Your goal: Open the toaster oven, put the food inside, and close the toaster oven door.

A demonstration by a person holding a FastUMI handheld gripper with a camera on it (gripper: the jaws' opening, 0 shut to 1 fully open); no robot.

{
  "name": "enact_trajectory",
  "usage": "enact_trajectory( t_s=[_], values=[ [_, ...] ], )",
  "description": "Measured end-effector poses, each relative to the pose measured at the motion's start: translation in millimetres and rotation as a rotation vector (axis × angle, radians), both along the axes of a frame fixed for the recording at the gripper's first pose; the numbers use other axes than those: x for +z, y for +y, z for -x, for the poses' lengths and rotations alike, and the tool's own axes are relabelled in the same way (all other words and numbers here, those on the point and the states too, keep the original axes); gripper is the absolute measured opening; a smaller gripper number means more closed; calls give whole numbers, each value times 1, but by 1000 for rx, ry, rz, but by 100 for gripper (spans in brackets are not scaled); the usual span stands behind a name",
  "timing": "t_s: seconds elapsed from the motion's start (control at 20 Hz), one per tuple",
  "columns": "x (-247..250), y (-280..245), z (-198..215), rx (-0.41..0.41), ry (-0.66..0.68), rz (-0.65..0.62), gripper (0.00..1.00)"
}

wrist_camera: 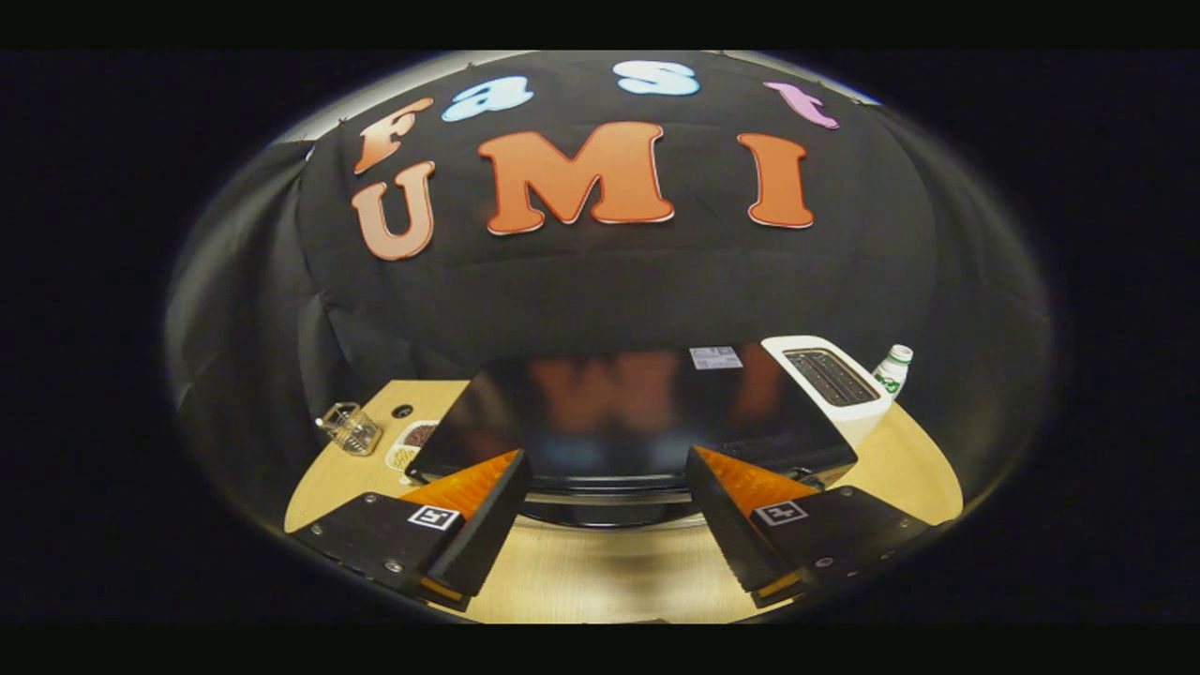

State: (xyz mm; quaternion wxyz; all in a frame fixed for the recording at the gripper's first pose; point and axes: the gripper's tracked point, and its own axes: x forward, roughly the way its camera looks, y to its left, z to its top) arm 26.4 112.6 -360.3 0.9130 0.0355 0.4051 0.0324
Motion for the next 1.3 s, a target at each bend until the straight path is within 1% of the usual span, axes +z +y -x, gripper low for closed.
enact_trajectory(
  t_s=[0.1,0.2,0.3,0.45,0.65,0.8,0.9,1.15,1.3],
  values=[
    [-10,0,10,7,37,18,98],
    [-7,-1,8,10,3,24,99],
    [-6,-3,13,3,4,13,99],
    [-3,-1,26,28,17,9,97],
    [-3,-4,53,38,63,-8,88],
    [-5,-5,75,76,101,-1,86],
    [-7,-6,95,86,128,-2,84],
    [-25,-7,147,103,248,-2,83],
    [-44,-4,185,91,390,-54,83]
  ],
)
